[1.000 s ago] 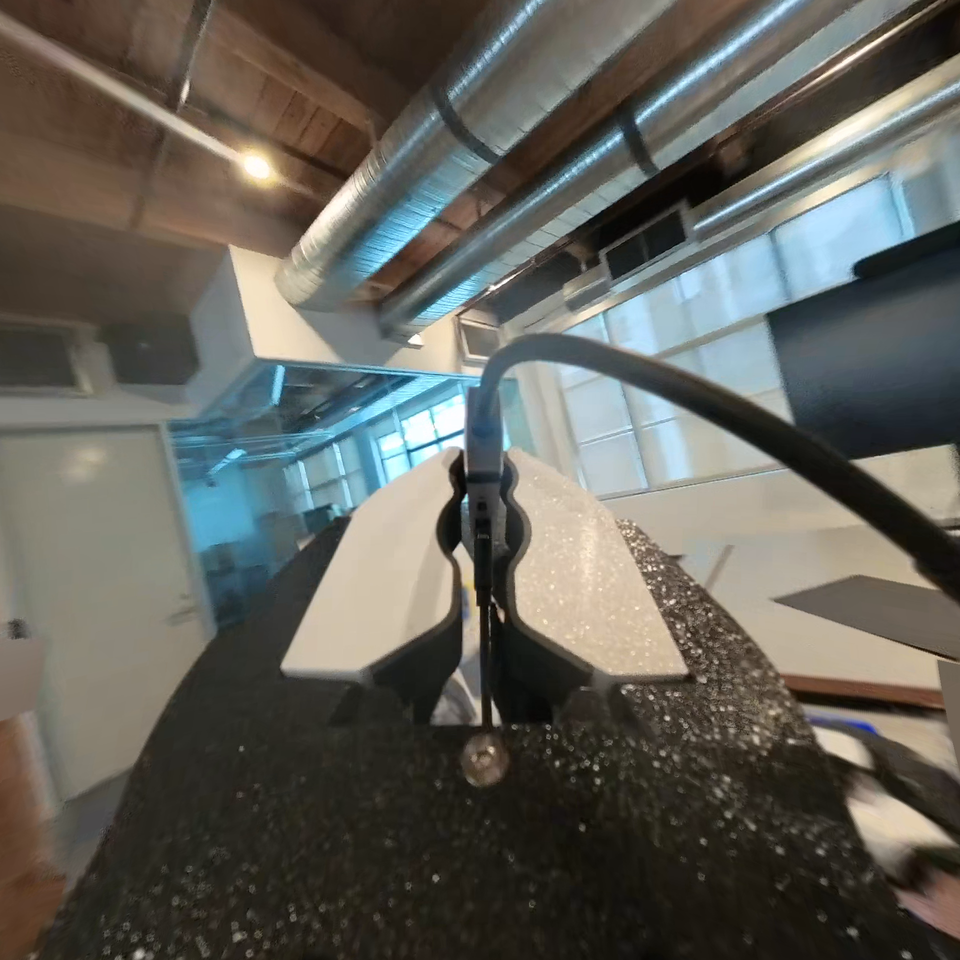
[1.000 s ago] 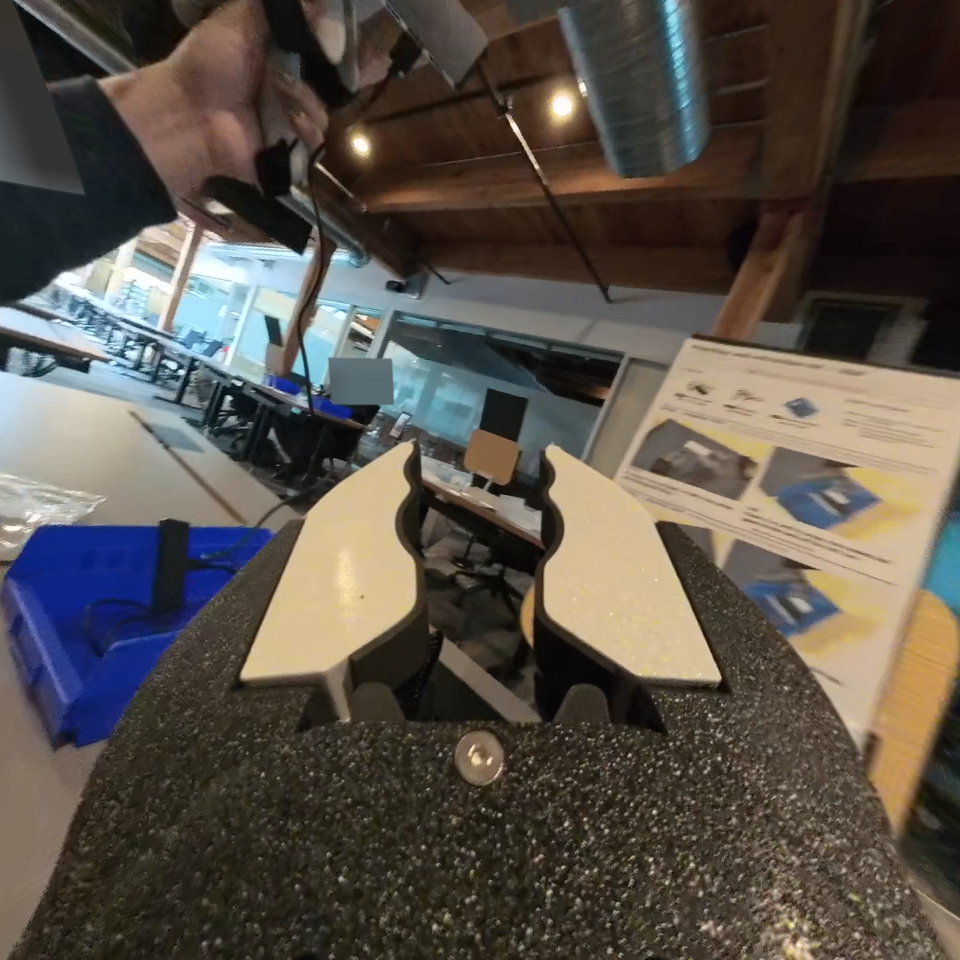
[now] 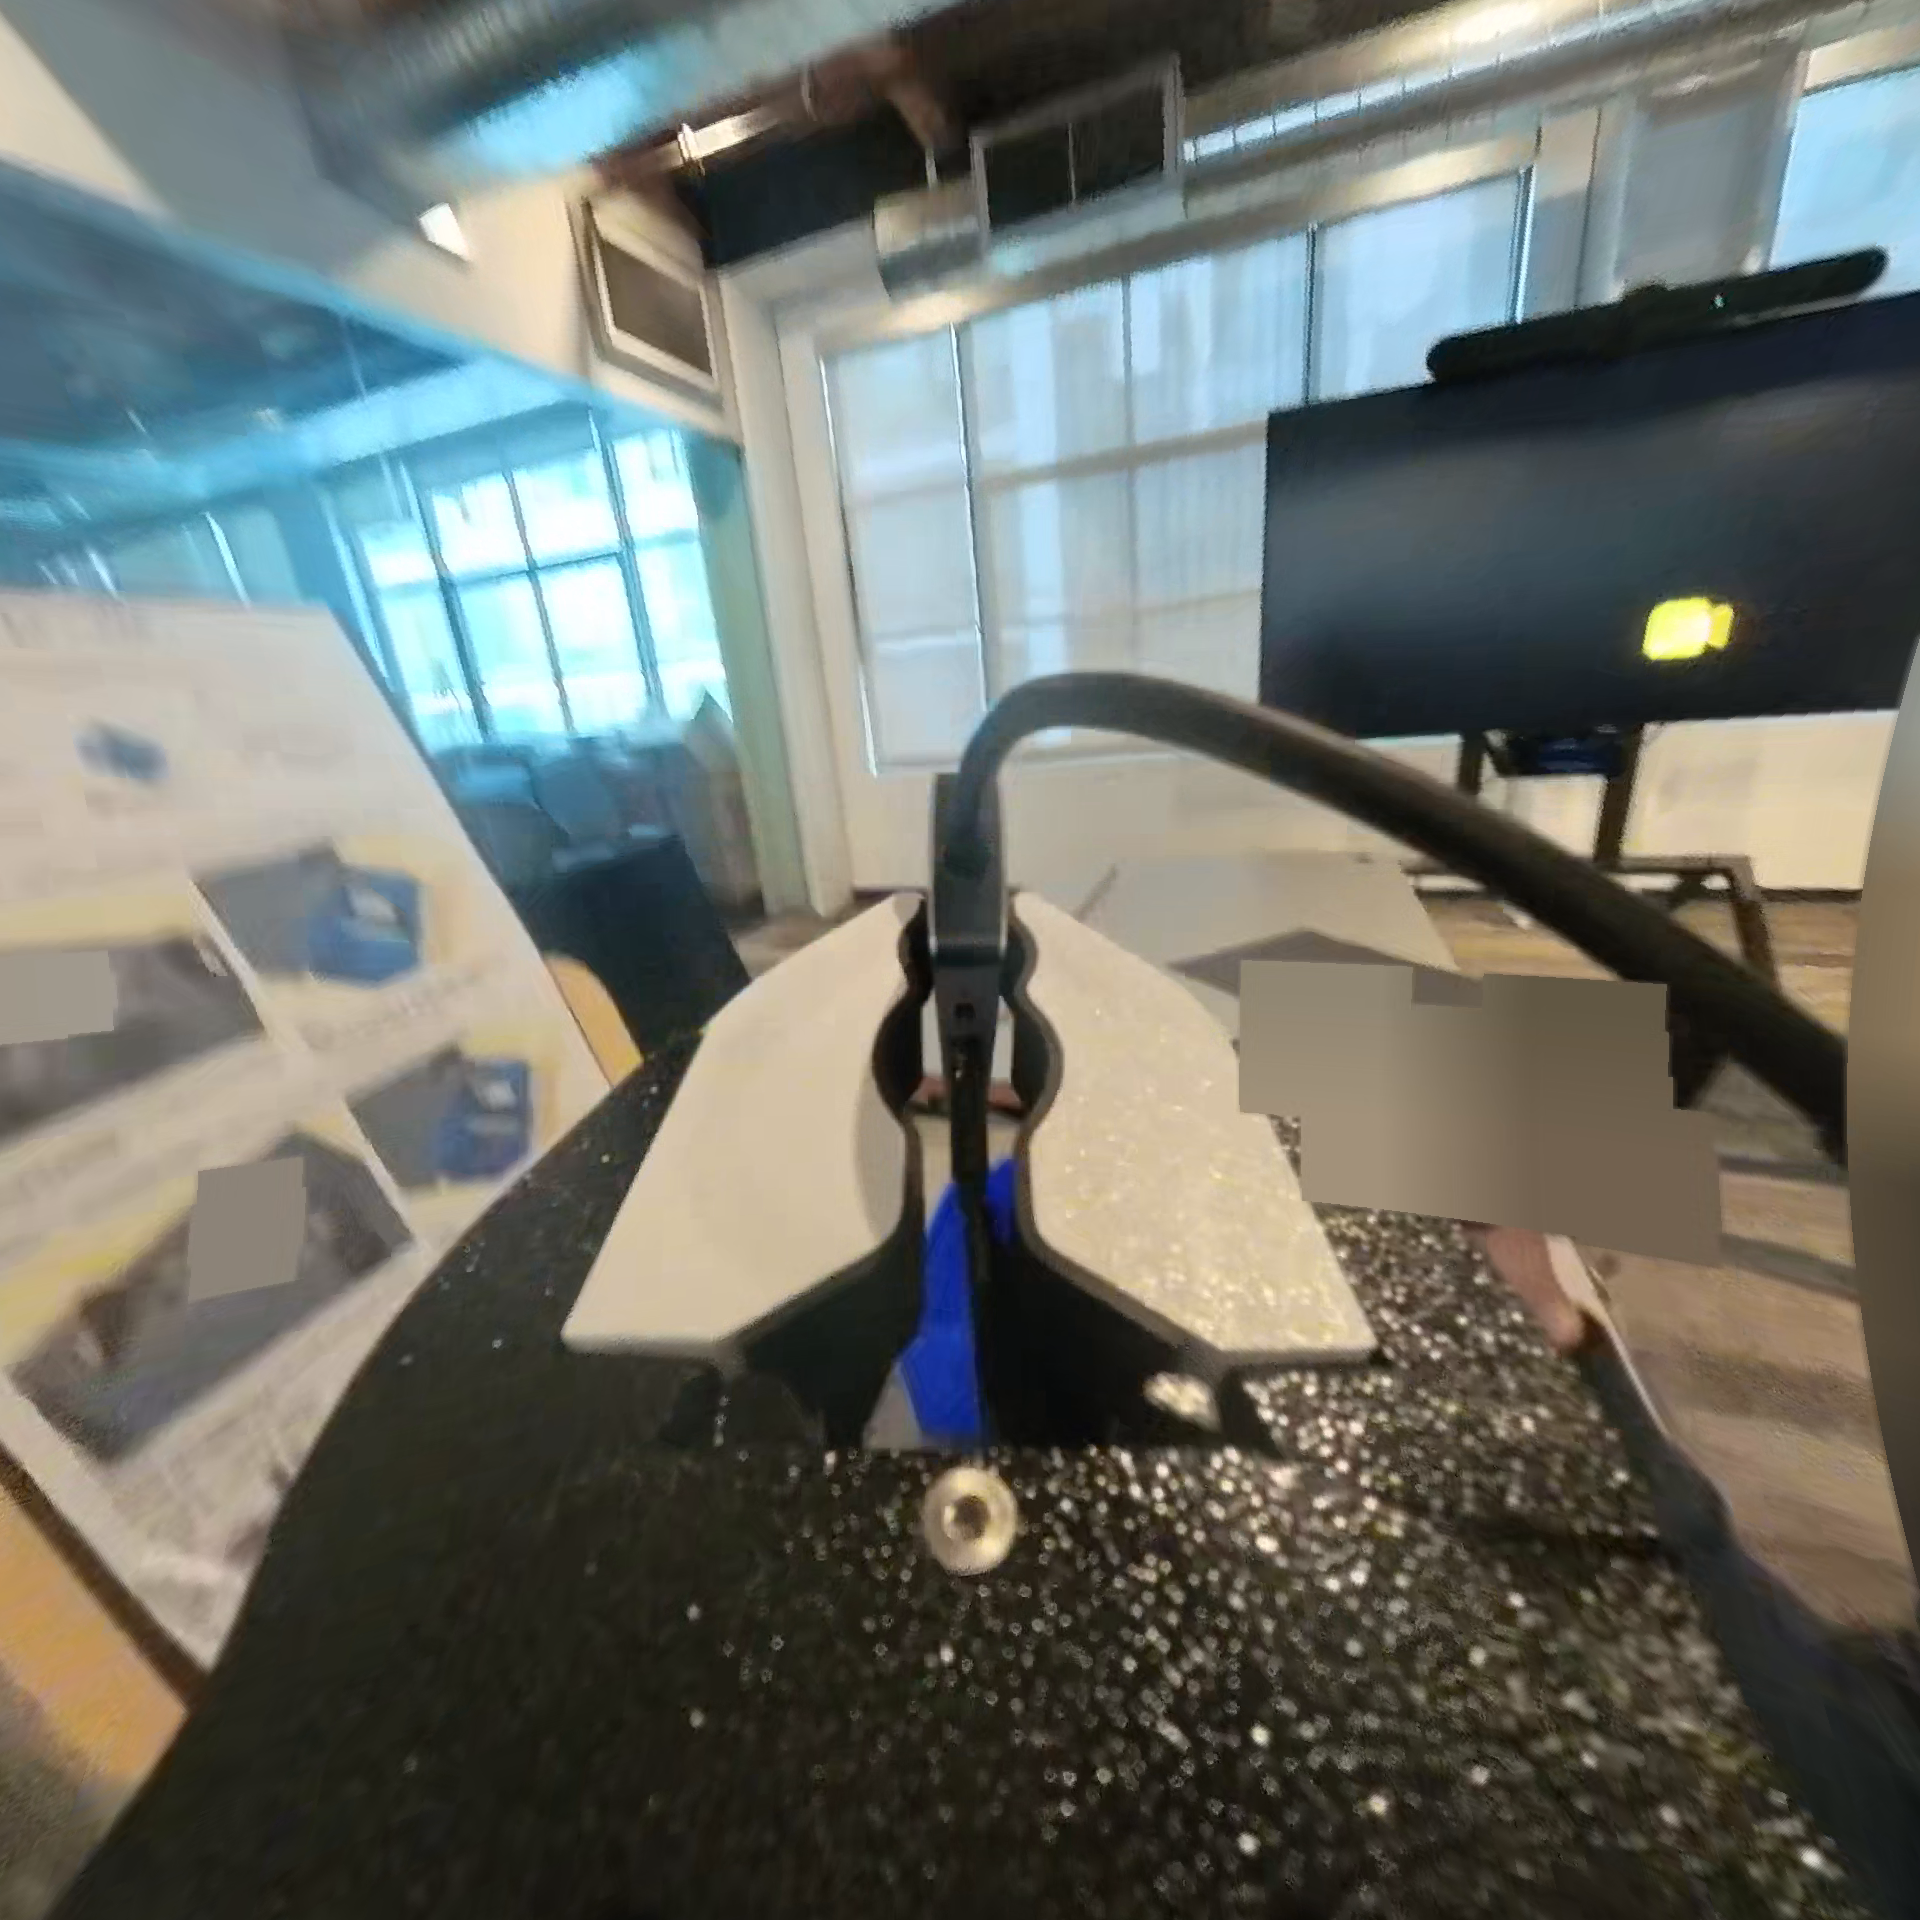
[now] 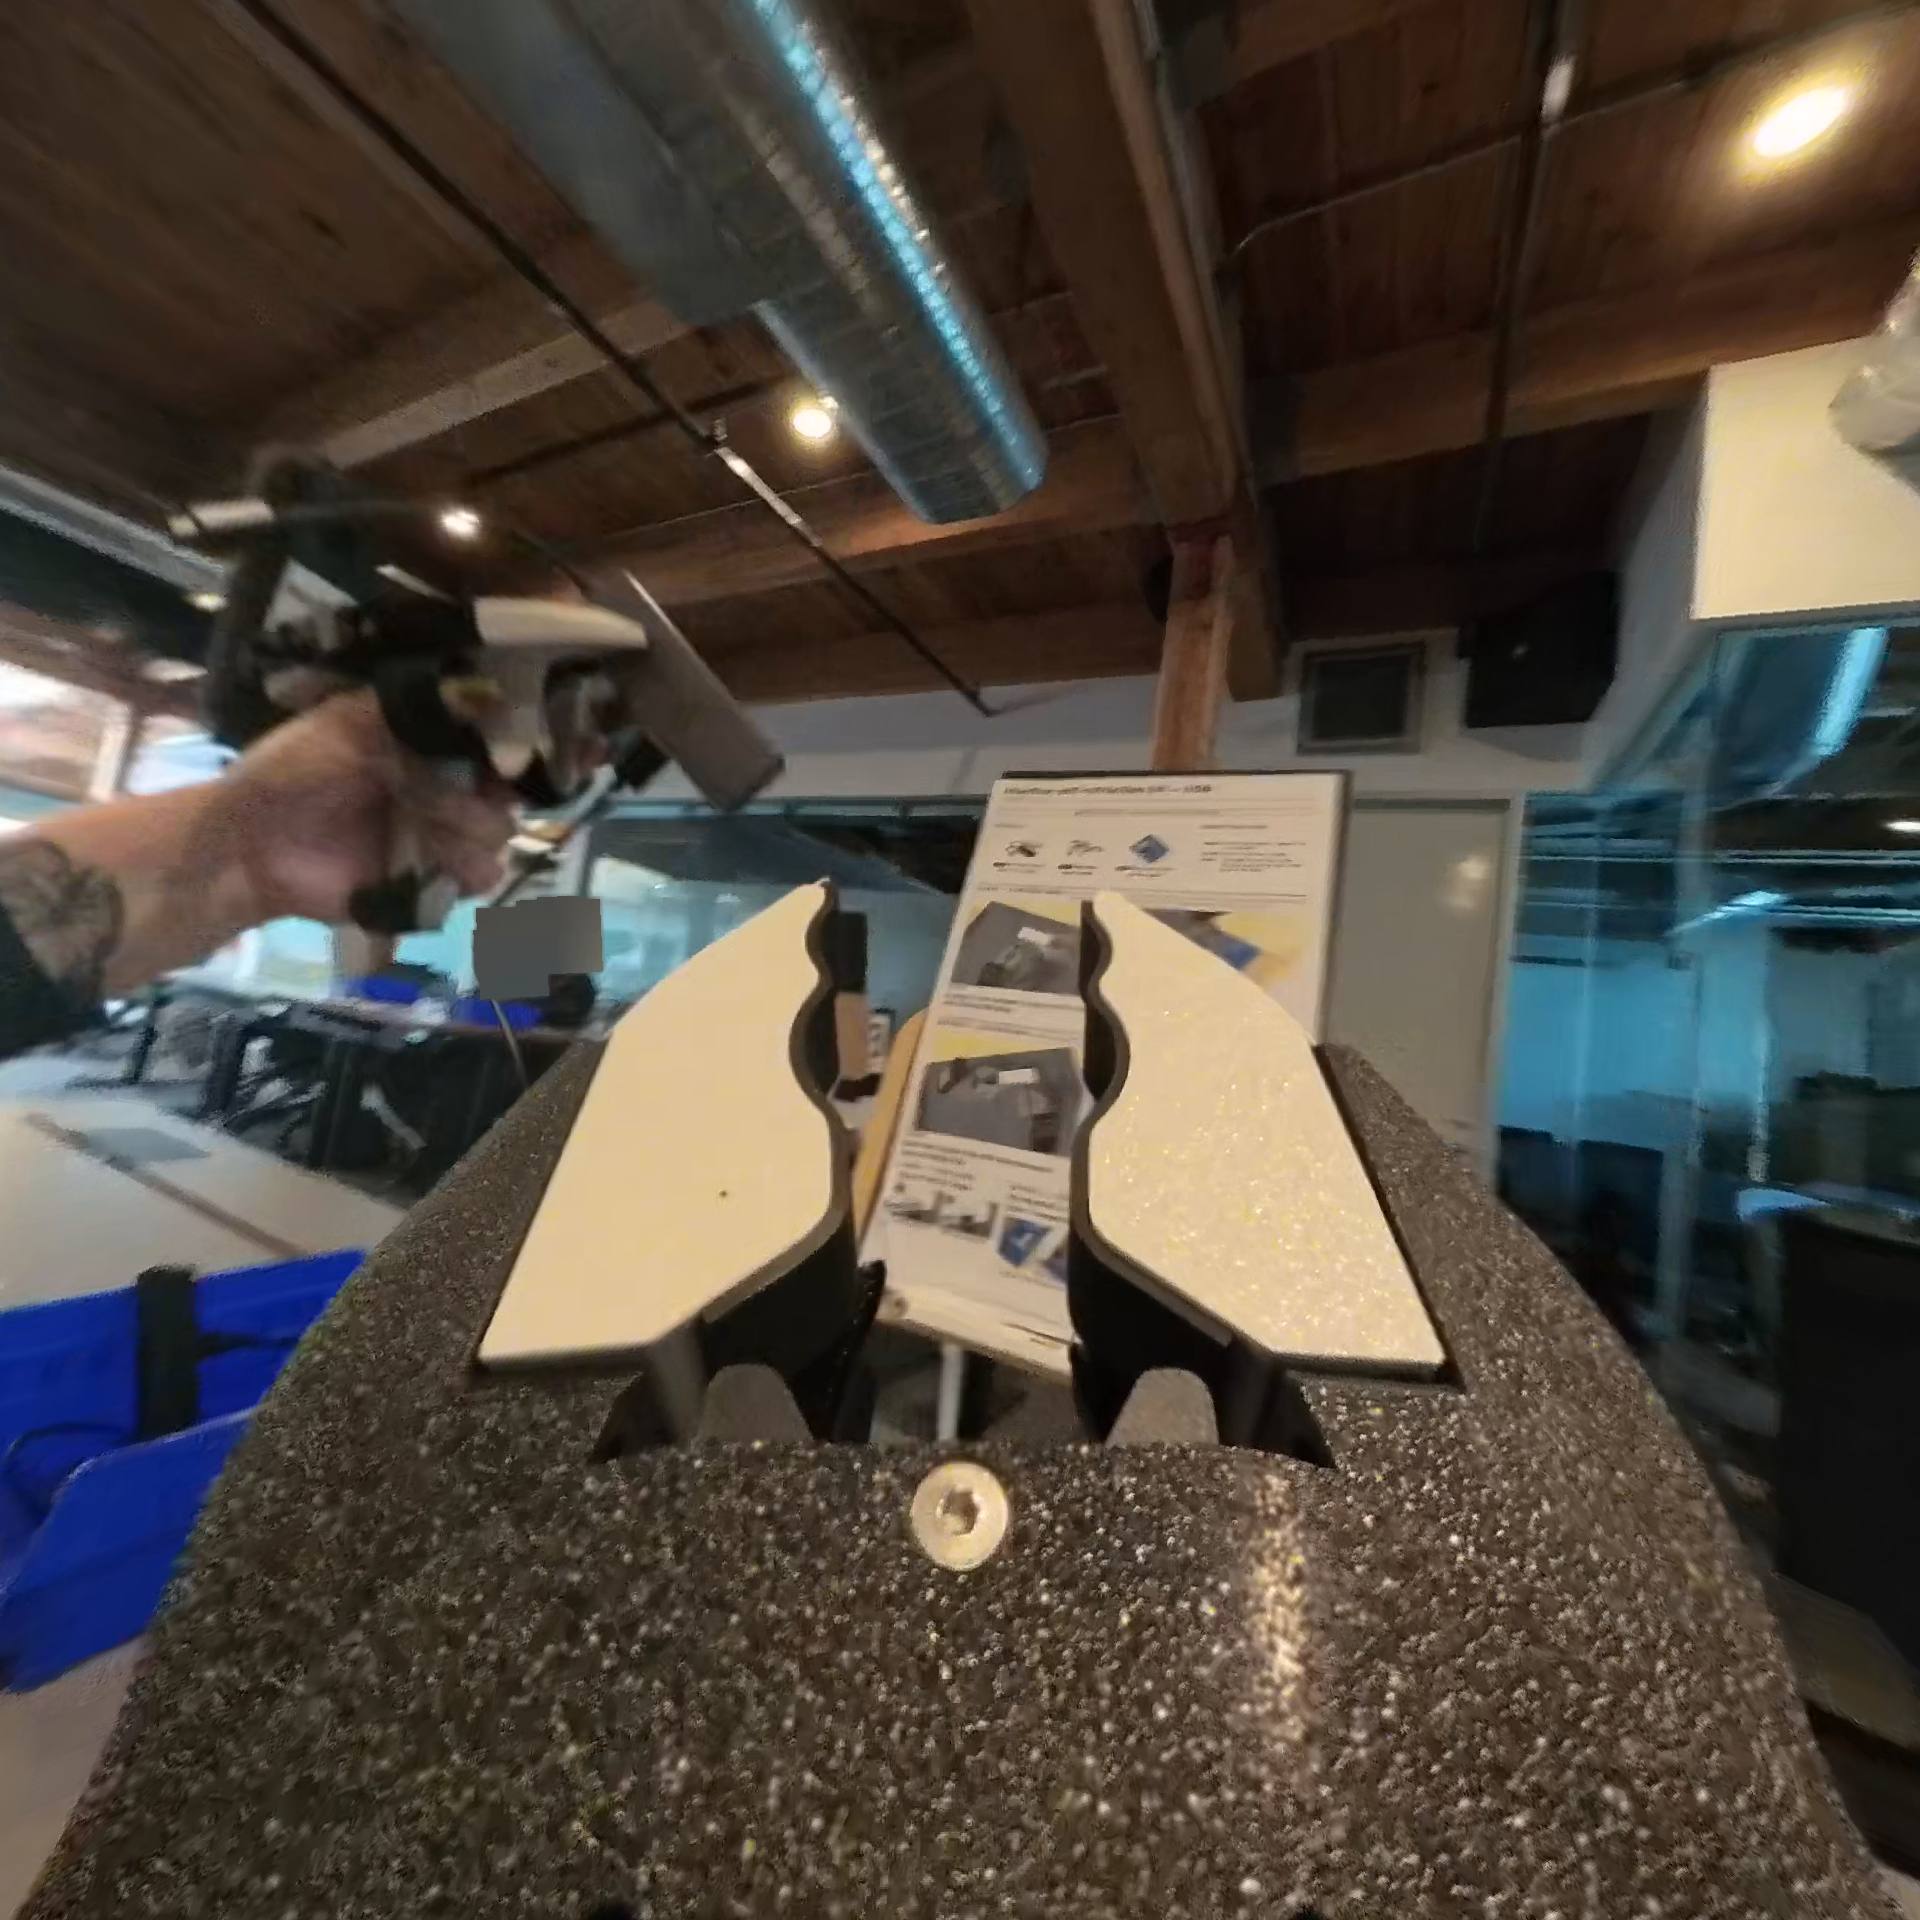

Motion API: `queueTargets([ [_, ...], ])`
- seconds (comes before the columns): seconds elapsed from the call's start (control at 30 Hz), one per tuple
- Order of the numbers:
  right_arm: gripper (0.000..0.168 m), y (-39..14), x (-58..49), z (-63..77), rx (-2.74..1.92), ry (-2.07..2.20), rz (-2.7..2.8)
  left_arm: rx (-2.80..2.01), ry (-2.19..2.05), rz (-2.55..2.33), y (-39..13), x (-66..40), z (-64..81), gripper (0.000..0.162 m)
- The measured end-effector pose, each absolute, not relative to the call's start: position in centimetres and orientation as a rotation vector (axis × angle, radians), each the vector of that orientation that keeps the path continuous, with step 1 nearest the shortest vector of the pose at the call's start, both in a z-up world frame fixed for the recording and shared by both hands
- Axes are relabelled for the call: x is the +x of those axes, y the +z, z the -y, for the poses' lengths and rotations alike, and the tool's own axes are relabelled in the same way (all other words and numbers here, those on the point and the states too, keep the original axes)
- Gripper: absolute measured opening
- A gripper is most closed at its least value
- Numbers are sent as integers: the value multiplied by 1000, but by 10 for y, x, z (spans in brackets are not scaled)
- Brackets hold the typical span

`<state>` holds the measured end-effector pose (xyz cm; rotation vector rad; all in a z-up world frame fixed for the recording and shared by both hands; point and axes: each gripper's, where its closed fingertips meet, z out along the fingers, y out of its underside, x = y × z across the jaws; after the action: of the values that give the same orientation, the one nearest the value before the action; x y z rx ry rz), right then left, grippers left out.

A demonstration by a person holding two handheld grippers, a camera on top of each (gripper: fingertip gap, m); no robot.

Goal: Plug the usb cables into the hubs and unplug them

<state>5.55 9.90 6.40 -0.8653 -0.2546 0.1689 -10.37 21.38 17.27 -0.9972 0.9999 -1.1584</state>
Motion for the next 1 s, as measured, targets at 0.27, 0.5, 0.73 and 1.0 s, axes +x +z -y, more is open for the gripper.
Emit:
queueTargets([
  [0.27,47,21,-40,-148,-1020,461,672,-1228,-1141,-1186,6,-128,-203,12],
  [0.5,51,-57,-105,-175,-1338,624,1049,-1314,-1112,-1325,-69,-127,-190,12],
  [0.73,40,-110,-125,-186,-1515,780,1201,-1271,-1277,-1283,-87,-116,-187,12],
  [1.0,12,-111,-125,-205,-1518,809,1160,-1285,-1293,-1241,-87,-118,-198,48],
])
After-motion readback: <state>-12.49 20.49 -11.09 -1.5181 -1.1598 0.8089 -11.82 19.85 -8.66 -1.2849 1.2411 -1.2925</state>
